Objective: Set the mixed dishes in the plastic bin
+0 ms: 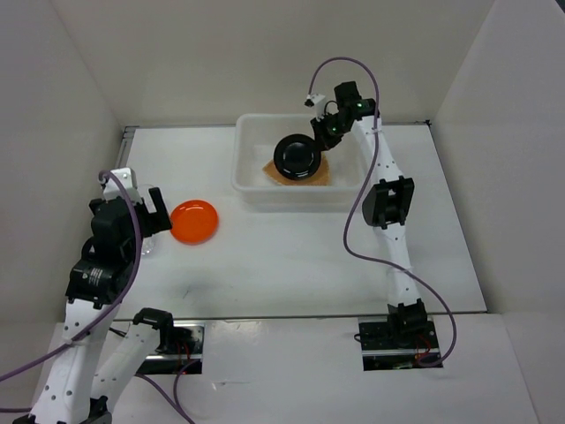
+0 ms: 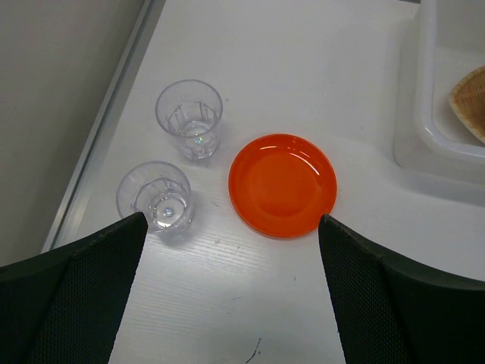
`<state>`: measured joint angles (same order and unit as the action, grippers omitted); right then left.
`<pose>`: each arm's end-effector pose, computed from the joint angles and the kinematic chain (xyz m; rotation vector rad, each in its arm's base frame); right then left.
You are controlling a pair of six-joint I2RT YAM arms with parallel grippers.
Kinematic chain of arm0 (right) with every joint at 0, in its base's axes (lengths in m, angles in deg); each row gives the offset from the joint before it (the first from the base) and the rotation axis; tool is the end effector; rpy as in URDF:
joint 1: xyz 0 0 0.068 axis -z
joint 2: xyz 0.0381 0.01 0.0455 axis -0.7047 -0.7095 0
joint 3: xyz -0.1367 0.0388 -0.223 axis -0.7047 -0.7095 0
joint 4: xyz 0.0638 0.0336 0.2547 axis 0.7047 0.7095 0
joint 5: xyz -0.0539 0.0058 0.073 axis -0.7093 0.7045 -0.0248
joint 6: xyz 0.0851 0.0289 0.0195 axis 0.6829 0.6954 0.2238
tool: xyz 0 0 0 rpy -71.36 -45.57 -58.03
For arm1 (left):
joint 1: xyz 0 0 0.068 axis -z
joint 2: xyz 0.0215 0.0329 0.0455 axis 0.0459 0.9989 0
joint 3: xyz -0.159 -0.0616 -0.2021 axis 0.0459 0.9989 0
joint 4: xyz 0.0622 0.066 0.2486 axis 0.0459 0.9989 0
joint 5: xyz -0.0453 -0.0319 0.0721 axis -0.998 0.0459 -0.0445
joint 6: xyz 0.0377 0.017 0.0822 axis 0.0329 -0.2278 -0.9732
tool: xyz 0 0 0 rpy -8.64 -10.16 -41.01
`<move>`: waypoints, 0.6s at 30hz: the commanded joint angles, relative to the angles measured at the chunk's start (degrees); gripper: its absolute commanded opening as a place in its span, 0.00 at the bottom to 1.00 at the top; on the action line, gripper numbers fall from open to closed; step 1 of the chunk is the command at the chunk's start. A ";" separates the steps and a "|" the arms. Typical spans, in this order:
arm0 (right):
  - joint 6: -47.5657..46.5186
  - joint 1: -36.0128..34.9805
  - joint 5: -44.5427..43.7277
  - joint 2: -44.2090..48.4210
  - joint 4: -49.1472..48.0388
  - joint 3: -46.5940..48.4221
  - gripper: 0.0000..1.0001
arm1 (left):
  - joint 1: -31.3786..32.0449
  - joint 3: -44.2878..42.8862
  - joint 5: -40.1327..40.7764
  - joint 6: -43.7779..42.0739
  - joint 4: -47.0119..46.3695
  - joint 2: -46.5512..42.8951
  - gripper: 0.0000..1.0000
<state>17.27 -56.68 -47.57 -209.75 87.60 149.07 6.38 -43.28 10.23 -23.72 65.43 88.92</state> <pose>0.5308 0.1532 0.2292 -1.0237 2.2350 0.5338 0.1791 0.0046 0.3497 -0.3724 1.8303 0.0942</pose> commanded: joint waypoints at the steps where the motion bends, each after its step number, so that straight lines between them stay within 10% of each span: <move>1: 1.49 -1.21 -5.32 -2.96 -3.50 6.84 0.00 | -0.40 0.27 0.88 0.33 -1.91 0.77 1.00; 7: 1.49 -1.22 -10.51 -8.50 -1.31 12.28 0.01 | -0.40 0.27 0.27 0.33 -1.91 1.83 1.00; 18: 2.01 -1.22 -14.20 -10.71 4.68 19.69 0.65 | -0.40 0.27 -3.07 0.33 -1.91 6.05 1.00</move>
<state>18.83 -57.43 -60.60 -221.71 89.79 166.20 6.38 -43.23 8.72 -23.68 65.32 95.39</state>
